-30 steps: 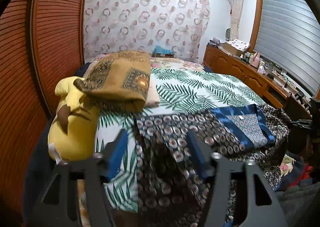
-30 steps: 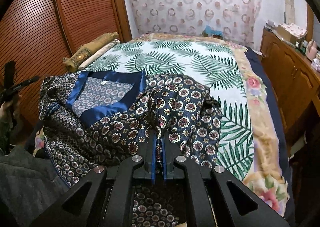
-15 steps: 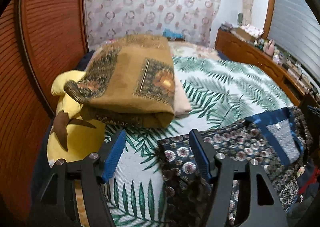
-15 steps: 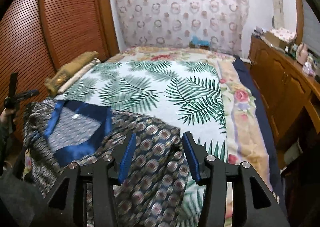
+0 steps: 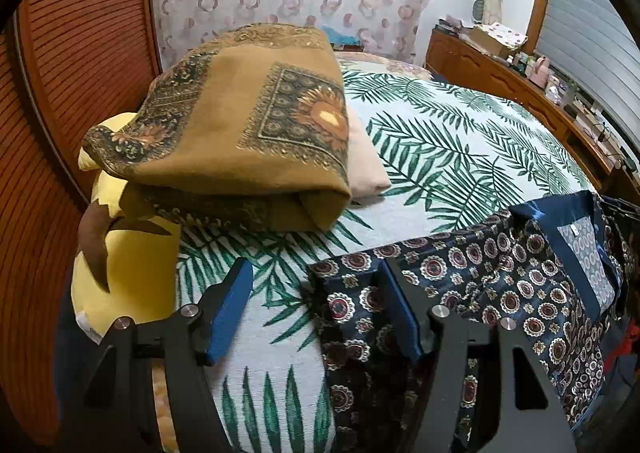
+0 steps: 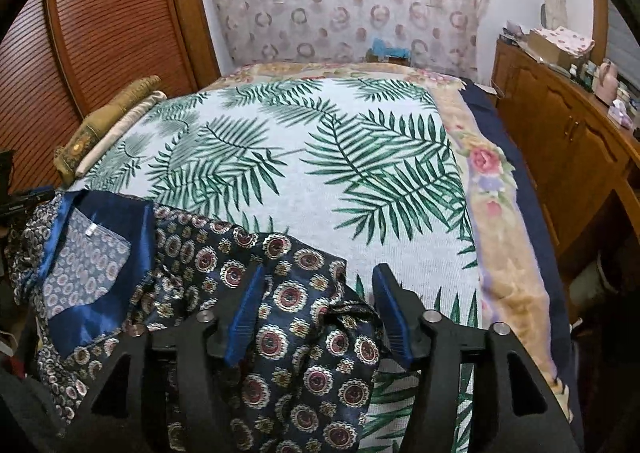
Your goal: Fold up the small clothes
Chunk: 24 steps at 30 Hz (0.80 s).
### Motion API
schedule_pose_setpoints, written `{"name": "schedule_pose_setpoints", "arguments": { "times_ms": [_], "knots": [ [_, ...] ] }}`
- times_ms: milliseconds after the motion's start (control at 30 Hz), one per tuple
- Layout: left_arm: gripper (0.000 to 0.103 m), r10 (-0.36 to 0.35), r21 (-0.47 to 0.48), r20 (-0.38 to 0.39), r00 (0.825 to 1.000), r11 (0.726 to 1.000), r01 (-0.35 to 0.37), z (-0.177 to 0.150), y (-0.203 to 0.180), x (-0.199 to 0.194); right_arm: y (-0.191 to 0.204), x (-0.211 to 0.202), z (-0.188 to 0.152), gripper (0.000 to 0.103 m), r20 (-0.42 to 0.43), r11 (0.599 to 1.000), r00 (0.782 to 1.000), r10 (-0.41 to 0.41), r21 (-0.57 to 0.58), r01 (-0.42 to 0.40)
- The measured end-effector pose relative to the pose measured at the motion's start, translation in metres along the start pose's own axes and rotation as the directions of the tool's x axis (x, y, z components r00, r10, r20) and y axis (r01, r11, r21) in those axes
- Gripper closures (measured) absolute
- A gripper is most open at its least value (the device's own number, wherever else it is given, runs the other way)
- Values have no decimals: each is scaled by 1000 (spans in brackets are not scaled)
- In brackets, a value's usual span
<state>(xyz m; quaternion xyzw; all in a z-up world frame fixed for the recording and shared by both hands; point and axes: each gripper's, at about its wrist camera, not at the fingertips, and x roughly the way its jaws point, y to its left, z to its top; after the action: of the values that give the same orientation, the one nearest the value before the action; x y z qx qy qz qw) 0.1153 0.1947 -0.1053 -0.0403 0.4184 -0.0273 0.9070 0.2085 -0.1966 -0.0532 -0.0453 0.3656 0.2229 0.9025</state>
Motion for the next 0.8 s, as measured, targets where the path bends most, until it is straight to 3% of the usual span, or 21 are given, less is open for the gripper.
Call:
{"name": "schedule_pose_setpoints", "arguments": {
  "times_ms": [33,167,467,533,633,700,800],
  "knots": [
    [48,0,3,-4,1000,1000,0,-1,0,1,-1,-2,-1,44,0,1000,1000,1,0,-1],
    [53,-20,-2,-12,1000,1000,20,-5,0,3,-1,1,-5,44,-13,1000,1000,-8,3,8],
    [55,-32,12,-9,999,999,33,-9,-3,3,3,3,-8,44,-6,999,1000,-31,-18,31],
    [66,-37,21,-7,999,999,37,-9,-4,2,5,2,-10,44,-5,999,999,-37,-25,37],
    [81,-62,19,-22,998,998,63,-8,-6,2,8,-1,-11,62,-6,998,1000,-23,-50,23],
    [93,-67,23,-28,997,997,67,-9,-8,1,10,-3,-13,82,-12,998,1000,4,-56,-5],
    [99,-62,9,-29,998,998,63,-11,-8,-3,14,-7,-15,94,-25,997,999,40,-72,-41]
  ]
}}
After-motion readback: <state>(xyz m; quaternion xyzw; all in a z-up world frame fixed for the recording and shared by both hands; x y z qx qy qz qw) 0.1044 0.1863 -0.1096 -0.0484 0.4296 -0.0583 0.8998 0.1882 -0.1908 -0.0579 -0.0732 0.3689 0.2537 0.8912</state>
